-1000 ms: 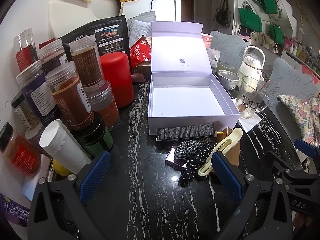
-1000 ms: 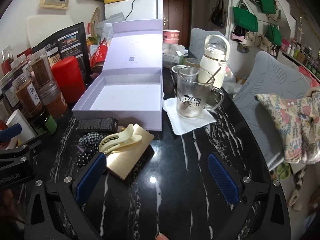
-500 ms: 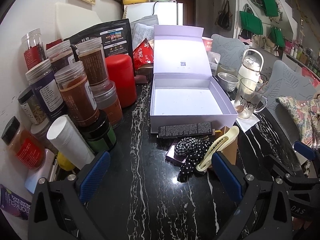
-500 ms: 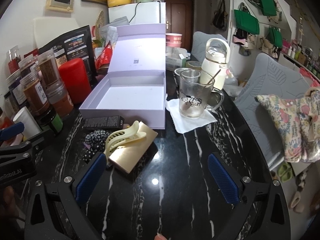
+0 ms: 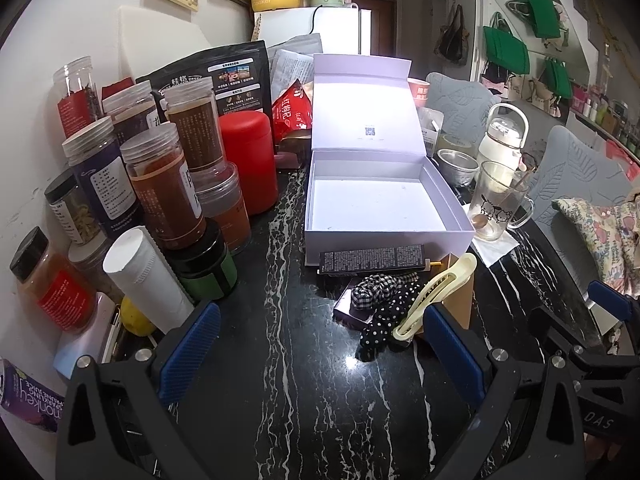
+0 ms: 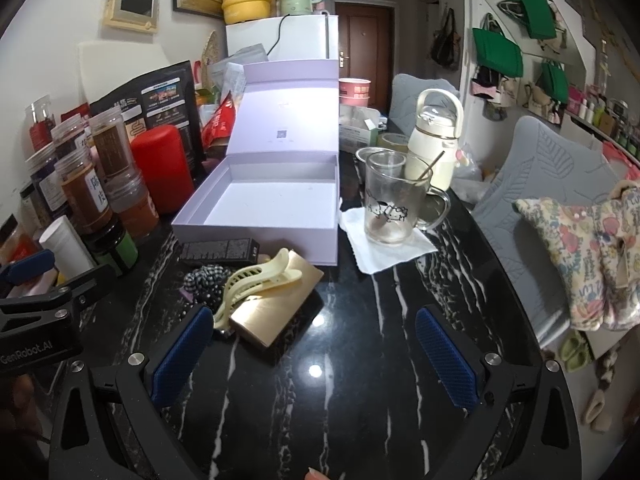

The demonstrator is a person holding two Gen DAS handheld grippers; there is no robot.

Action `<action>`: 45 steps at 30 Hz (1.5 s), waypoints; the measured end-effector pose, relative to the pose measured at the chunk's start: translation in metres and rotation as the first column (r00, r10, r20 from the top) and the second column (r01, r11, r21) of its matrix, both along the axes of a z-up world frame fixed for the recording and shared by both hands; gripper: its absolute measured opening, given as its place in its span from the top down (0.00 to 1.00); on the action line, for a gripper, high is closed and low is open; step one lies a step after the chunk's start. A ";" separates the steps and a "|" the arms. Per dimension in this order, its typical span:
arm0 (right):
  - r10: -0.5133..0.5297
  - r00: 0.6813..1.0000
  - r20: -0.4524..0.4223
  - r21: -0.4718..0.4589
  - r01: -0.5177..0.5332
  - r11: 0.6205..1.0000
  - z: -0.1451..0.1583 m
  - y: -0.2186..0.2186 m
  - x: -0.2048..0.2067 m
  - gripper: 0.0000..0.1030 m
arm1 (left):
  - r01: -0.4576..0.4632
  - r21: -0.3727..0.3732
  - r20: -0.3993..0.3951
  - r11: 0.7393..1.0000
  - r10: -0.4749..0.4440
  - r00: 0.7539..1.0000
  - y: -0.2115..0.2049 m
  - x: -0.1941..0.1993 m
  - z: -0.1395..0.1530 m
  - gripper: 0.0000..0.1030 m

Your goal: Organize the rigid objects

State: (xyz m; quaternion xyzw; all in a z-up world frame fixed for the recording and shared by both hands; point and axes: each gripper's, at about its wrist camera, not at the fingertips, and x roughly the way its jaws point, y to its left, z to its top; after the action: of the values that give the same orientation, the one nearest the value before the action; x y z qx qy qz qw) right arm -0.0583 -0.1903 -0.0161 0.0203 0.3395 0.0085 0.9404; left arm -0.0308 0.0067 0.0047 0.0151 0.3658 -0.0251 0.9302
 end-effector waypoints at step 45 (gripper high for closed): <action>0.151 0.978 -0.144 0.137 -0.132 0.982 -0.060 0.001 0.071 0.04 | 0.027 -0.031 -0.123 0.999 -0.030 0.992 -0.001 0.050 -0.052 0.00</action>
State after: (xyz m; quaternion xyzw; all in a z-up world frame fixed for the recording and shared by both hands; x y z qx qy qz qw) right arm 0.0131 -0.1896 -0.0763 0.0565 0.4103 0.0955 0.9052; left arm 0.0190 0.0059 -0.0476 0.0052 0.4220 -0.0446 0.9055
